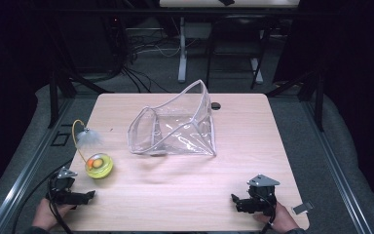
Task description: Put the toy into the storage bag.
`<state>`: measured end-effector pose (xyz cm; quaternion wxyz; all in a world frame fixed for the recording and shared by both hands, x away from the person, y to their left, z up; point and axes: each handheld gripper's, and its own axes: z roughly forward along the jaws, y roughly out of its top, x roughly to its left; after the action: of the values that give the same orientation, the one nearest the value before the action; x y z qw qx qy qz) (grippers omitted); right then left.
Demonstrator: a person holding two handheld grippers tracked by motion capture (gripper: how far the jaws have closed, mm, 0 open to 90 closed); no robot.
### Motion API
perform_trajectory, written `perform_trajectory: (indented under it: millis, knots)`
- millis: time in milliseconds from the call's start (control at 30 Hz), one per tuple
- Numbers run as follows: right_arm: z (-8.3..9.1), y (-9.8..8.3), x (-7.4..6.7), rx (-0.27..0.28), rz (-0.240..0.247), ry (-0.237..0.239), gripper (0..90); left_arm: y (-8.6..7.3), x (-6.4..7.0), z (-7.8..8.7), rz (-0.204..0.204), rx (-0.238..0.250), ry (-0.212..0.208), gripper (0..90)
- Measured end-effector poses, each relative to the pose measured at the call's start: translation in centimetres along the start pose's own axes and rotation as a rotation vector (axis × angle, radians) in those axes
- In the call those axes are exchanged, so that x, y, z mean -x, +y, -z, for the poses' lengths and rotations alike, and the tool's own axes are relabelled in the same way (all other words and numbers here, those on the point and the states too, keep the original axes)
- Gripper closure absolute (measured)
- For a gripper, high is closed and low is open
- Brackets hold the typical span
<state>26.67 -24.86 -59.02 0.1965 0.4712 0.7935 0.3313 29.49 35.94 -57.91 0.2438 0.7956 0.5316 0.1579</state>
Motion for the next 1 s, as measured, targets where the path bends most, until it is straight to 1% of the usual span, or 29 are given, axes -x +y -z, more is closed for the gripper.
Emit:
perform_trajectory:
  millis: [400, 433, 500, 600, 633, 667, 700, 767, 833, 867, 900, 933, 967, 1000]
  knots:
    - [0.0, 0.0, 0.0, -0.001, 0.002, 0.001, 0.0, 0.1, 0.0, 0.0, -0.001, -0.004, 0.005, 0.0]
    - [0.0, 0.0, 0.0, -0.002, 0.002, 0.001, 0.0, 0.2, -0.1, 0.0, -0.009, -0.016, -0.002, 0.0]
    - [0.0, 0.0, 0.0, -0.001, 0.002, 0.002, 0.0, 0.3, -0.1, 0.1, -0.012, -0.034, -0.004, 0.0]
    - [0.0, 0.0, 0.0, 0.000, 0.000, 0.000, 0.0, 0.4, -0.1, 0.0, -0.013, -0.037, 0.002, 0.0]
    - [0.0, 0.0, 0.0, 0.000, 0.001, 0.001, 0.0, 0.5, -0.1, 0.1, -0.021, -0.053, -0.009, 0.0]
    - [0.0, 0.0, 0.0, 0.000, 0.000, 0.001, 0.0, 0.5, 0.0, 0.1, -0.022, -0.055, -0.006, 0.1]
    - [0.0, 0.0, 0.0, 0.000, 0.000, 0.001, 0.0, 0.6, 0.1, 0.2, -0.018, -0.071, -0.019, 0.1]
    - [0.0, 0.0, 0.0, 0.000, 0.000, 0.001, 0.0, 0.8, 0.1, 0.4, -0.014, -0.076, -0.021, 0.1]
    - [0.0, 0.0, 0.0, 0.000, 0.000, 0.001, 0.0, 1.0, 0.2, 0.7, -0.017, -0.071, -0.016, 0.1]
    - [0.0, 0.0, 0.0, 0.000, 0.000, 0.001, 0.0, 1.2, 0.2, 1.2, -0.008, -0.053, -0.007, 0.2]
    - [0.0, 0.0, 0.0, 0.000, 0.000, 0.001, 0.0, 1.2, 0.2, 1.2, -0.008, -0.053, -0.007, 0.2]
    - [0.0, 0.0, 0.0, 0.000, 0.000, 0.001, 0.0, 1.3, 0.2, 1.4, -0.002, -0.039, -0.003, 0.2]
    - [0.0, 0.0, 0.0, 0.000, 0.000, 0.001, 0.0, 1.4, 0.2, 1.9, -0.007, -0.027, 0.009, 0.2]
    - [0.0, 0.0, 0.0, 0.000, 0.000, 0.001, 0.0, 1.4, 0.2, 1.9, -0.007, -0.027, 0.009, 0.2]
